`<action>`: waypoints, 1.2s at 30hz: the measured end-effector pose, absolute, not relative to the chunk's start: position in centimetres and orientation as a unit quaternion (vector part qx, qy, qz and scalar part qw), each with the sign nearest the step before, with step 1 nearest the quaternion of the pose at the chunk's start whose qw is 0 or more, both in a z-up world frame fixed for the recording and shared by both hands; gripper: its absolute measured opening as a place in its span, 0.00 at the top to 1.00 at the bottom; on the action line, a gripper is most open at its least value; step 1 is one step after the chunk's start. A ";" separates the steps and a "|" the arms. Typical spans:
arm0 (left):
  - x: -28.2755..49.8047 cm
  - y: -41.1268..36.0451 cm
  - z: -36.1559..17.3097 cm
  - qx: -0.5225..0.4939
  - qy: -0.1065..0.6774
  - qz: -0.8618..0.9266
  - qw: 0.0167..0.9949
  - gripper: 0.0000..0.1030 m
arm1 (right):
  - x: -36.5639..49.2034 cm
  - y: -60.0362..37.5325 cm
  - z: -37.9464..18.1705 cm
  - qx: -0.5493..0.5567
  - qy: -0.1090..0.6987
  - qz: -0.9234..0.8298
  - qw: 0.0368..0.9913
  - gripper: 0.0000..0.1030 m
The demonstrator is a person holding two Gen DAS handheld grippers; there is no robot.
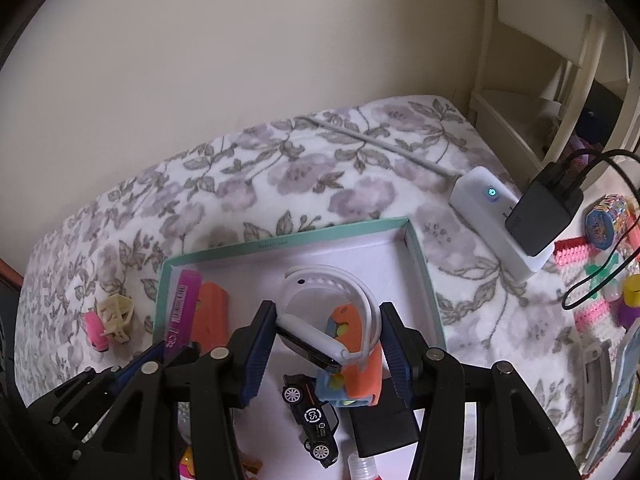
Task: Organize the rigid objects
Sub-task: 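Carry the lip balm with the left tool over the tray while the right tool carries the white band, then release the lip balm with the left tool while the right tool releases the white band in the tray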
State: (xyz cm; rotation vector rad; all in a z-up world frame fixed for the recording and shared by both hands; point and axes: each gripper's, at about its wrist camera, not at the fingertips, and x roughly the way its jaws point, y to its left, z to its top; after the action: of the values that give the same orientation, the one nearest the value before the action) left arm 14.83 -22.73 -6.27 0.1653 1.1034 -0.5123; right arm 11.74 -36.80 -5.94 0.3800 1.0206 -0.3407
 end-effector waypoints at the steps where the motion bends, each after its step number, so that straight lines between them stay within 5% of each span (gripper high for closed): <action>1: 14.8 -22.9 -6.4 0.081 0.517 -0.241 0.817 0.80 | 11.8 -36.7 -6.0 0.179 0.485 -0.161 0.841 0.47; 30: 14.5 -23.5 -7.1 0.109 0.522 -0.243 0.810 0.79 | 12.7 -35.8 -7.1 0.160 0.511 -0.155 0.830 0.46; 36: 14.4 -23.6 -6.9 0.112 0.520 -0.247 0.810 0.73 | 12.7 -35.7 -7.2 0.165 0.511 -0.148 0.830 0.38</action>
State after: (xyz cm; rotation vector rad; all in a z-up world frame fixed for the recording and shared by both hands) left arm 14.36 -23.65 -6.90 0.2397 1.1123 -0.5277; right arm 12.74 -35.75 -7.18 0.3499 1.0845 -0.3130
